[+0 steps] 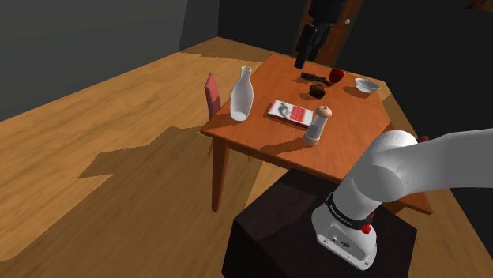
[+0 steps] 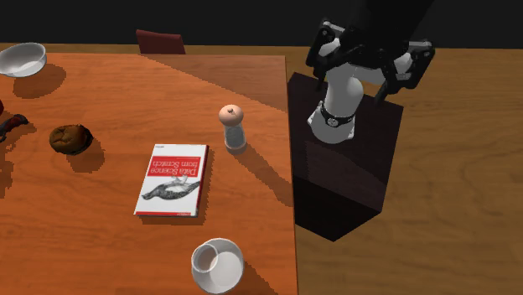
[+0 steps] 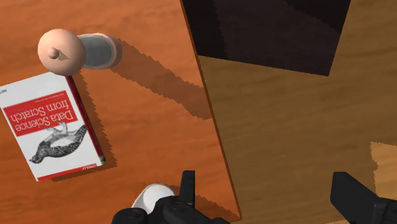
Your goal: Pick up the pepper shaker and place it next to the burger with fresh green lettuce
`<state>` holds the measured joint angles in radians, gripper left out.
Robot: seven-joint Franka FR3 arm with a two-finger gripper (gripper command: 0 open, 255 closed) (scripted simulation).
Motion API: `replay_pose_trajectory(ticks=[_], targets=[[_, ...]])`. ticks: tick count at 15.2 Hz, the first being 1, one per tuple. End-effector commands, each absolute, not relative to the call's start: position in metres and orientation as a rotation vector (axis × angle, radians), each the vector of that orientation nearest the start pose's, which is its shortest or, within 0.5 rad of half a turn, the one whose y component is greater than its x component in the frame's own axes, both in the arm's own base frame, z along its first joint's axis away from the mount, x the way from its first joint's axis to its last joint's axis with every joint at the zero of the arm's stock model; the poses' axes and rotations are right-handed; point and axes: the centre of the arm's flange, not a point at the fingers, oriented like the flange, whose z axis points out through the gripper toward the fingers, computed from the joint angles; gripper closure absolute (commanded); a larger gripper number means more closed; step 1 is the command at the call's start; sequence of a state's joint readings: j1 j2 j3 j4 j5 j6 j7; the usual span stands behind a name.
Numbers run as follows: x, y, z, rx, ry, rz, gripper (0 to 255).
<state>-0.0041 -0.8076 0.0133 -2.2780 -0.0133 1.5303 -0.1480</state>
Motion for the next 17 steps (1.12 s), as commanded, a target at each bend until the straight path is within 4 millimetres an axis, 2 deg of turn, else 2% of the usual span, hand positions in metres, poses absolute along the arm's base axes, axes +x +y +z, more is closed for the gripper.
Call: replay_pose_trajectory(ticks=[1,17], targets=[[0.297,0.003,0.63,-3.158,-0.241,-0.092,0],[0.277,-0.167,0.504,-3.143,-0.347,-0.134,0]])
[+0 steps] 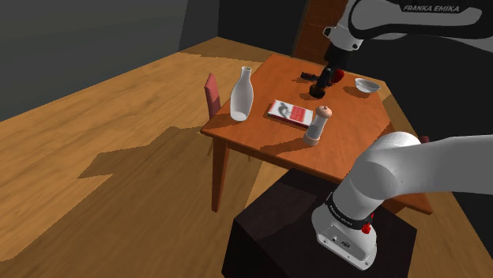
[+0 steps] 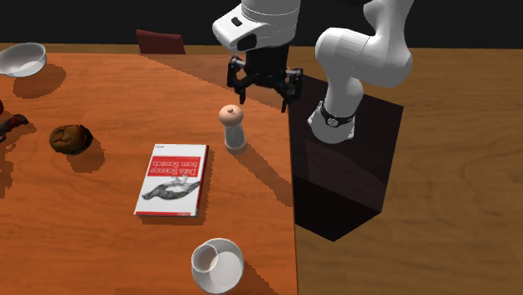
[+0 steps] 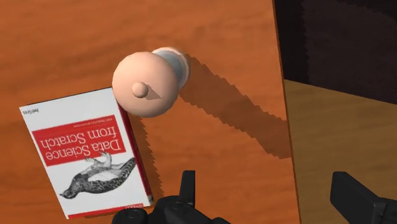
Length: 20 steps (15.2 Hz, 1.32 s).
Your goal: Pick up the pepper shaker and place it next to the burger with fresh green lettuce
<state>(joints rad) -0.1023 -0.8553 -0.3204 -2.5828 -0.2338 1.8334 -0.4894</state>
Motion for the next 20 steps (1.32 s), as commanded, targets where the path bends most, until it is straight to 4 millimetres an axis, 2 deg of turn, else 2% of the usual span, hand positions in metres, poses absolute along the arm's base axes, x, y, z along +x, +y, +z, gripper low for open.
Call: replay_pose_trajectory(ticks=[1,9,16,20], targets=[[0.276,-0.178,0.496,-3.142,-0.354,-0.137,0],[0.272,-0.26,0.434,-3.132,-0.405,-0.157,0],[0.276,-0.26,0.398,-3.132,-0.405,-0.157,0],[0.276,-0.26,0.395,-3.132,-0.405,-0.157,0]])
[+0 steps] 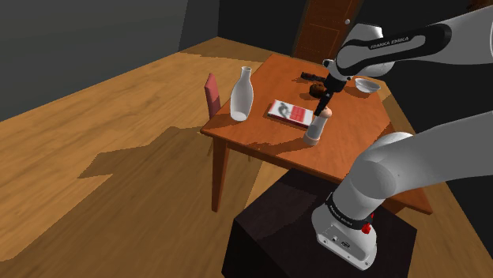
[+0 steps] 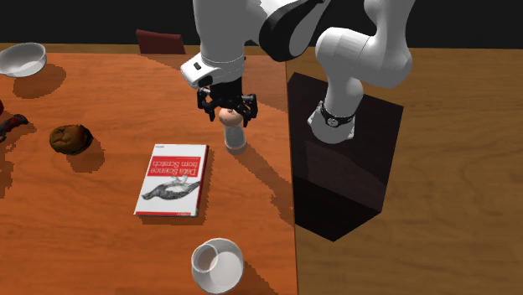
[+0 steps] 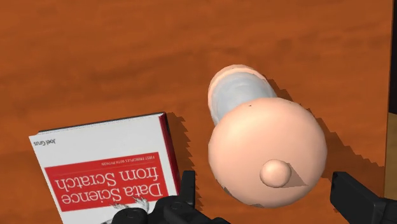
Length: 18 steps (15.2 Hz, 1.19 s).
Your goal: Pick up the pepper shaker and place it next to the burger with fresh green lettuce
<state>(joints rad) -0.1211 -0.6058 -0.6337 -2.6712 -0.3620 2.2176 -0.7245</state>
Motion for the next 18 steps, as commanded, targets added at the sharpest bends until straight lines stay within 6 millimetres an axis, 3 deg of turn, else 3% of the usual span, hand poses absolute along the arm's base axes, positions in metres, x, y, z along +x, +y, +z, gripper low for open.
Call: replay_pose_trajectory(ticks=[1,4,5,14,18], targets=[[0.276,-0.26,0.395,-3.132,-0.405,-0.157,0],[0.276,-0.26,0.395,-3.132,-0.405,-0.157,0],[0.276,-0.26,0.395,-3.132,-0.405,-0.157,255],[0.276,-0.26,0.395,-3.132,-0.405,-0.157,255],[0.276,-0.26,0.416,-3.132,-0.405,-0.157,255]])
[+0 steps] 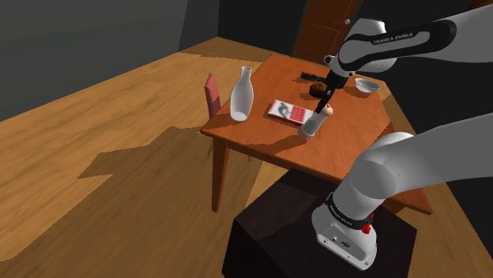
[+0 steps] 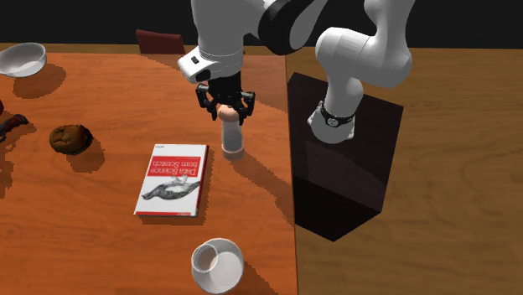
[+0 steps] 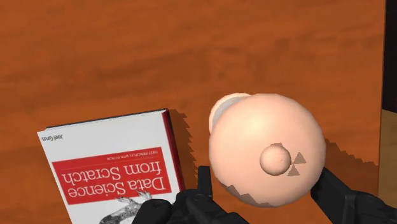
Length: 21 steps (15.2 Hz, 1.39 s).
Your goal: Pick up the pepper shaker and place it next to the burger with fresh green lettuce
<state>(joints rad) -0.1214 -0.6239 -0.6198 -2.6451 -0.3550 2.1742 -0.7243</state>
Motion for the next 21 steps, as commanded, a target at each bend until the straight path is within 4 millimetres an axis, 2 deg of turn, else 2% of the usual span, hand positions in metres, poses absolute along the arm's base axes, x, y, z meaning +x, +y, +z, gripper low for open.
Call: replay_pose_trajectory(ticks=[1,21], targets=[[0.276,-0.26,0.421,-3.132,-0.405,-0.157,255],[0.276,-0.26,0.527,-3.132,-0.405,-0.157,255]])
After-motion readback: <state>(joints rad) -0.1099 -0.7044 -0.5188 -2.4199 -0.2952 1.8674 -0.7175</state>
